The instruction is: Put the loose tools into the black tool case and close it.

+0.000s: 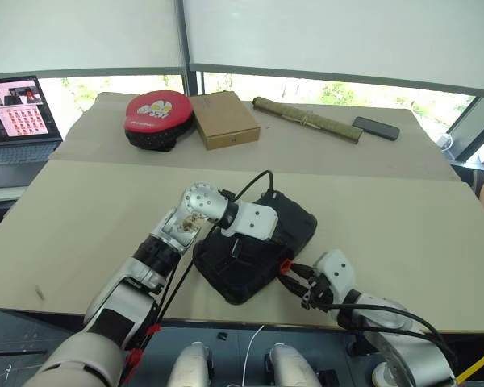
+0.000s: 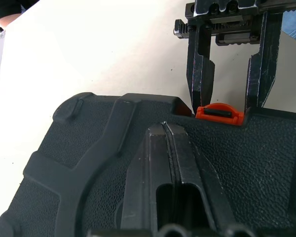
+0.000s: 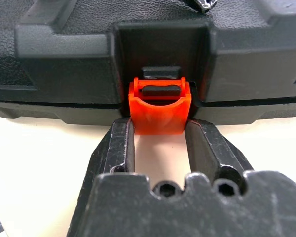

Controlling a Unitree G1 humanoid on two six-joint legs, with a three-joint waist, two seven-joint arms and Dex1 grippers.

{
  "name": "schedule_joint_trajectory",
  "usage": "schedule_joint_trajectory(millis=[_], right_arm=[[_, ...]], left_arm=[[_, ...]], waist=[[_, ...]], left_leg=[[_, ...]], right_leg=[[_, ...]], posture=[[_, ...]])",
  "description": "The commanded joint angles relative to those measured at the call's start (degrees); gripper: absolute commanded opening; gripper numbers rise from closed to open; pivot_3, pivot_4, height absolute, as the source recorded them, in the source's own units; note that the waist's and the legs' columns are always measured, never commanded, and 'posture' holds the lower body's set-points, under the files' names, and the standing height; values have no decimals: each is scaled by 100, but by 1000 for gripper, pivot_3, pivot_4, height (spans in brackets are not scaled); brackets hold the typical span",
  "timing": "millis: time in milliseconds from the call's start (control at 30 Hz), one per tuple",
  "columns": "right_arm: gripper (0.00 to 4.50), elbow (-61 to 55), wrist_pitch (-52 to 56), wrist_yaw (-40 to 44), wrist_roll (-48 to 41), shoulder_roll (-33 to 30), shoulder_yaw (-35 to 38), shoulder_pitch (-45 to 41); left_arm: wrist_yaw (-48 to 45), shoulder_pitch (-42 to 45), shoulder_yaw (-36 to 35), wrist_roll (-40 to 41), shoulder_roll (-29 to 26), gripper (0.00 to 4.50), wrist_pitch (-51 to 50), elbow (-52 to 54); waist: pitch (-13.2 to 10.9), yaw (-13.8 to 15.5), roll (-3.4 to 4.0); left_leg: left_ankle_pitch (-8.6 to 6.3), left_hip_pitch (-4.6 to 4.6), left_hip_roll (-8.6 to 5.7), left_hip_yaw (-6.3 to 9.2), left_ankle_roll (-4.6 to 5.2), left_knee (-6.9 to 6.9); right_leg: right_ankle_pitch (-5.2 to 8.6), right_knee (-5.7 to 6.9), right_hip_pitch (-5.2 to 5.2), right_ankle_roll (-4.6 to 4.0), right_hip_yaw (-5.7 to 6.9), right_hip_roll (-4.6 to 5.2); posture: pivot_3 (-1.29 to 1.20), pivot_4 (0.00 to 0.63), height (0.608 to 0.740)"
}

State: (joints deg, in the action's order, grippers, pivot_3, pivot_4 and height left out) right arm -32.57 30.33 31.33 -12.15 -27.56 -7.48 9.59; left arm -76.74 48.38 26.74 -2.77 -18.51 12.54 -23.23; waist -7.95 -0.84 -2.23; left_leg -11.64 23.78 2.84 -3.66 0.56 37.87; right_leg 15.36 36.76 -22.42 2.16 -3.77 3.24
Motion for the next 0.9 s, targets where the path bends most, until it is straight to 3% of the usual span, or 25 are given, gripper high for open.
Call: schedule_joint_trajectory(millis=[33, 900], right_arm=[[1231, -299, -285, -46, 90, -67, 101, 91], [1170, -465, -977, -13, -67, -12, 388, 581]], left_arm=[[-87, -154, 343, -340, -51, 0, 19, -287], [-37, -158, 398, -374, -13, 0, 181, -430]], waist=[[0, 4, 0], [-1, 17, 2]], left_leg=[[0, 1, 0, 0, 0, 0], [0, 5, -1, 5, 0, -7]], right_leg=[[0, -1, 0, 0, 0, 0], [5, -10, -1, 7, 1, 11]], posture=[[0, 150, 740], [0, 150, 740]])
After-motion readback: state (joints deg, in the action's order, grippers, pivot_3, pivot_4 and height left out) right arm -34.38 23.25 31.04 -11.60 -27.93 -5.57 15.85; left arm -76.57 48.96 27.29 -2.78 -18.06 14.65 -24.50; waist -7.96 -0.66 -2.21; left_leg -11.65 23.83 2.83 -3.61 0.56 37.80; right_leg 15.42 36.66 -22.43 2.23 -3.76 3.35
